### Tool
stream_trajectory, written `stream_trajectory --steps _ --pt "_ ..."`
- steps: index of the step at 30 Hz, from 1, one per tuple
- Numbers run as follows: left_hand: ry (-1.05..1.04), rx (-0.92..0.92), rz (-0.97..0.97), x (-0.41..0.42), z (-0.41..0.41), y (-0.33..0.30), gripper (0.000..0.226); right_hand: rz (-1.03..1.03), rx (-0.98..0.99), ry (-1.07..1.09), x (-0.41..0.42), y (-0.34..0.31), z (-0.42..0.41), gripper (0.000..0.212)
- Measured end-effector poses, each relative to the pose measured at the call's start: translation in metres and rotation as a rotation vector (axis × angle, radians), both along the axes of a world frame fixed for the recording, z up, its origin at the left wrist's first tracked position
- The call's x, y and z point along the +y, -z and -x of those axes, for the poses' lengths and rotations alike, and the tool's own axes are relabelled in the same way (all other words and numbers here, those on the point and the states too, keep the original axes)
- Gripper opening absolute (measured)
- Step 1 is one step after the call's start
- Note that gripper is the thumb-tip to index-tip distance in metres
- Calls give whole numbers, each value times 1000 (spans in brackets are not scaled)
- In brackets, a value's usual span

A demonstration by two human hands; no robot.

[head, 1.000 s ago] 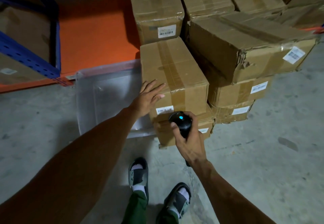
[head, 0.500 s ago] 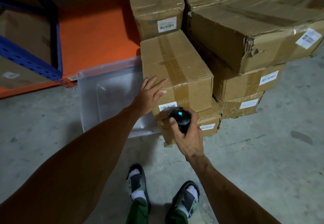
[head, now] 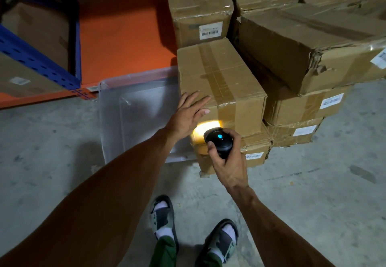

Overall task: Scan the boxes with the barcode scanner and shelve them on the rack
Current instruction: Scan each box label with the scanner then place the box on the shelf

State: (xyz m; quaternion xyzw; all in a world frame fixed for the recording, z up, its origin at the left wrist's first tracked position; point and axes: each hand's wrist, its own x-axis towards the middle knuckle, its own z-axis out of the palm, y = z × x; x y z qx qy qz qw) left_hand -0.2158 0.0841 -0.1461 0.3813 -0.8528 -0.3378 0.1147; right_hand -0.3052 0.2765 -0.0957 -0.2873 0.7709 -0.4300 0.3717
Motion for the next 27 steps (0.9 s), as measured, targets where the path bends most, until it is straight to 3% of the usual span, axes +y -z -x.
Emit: stream_trajectory --steps 16,19,22,27 --pt "-16 -50 -55 -2 1 -12 52 30 14 40 21 0 -2 51" --pt "-10 -133 84 -4 10 -22 71 4 -1 66 26 5 2 51" --pt "-27 -329 25 -5 25 -31 96 -8 -12 94 32 10 8 53" --pt "64 -351 5 -20 18 -34 95 -34 -62 150 44 17 16 53"
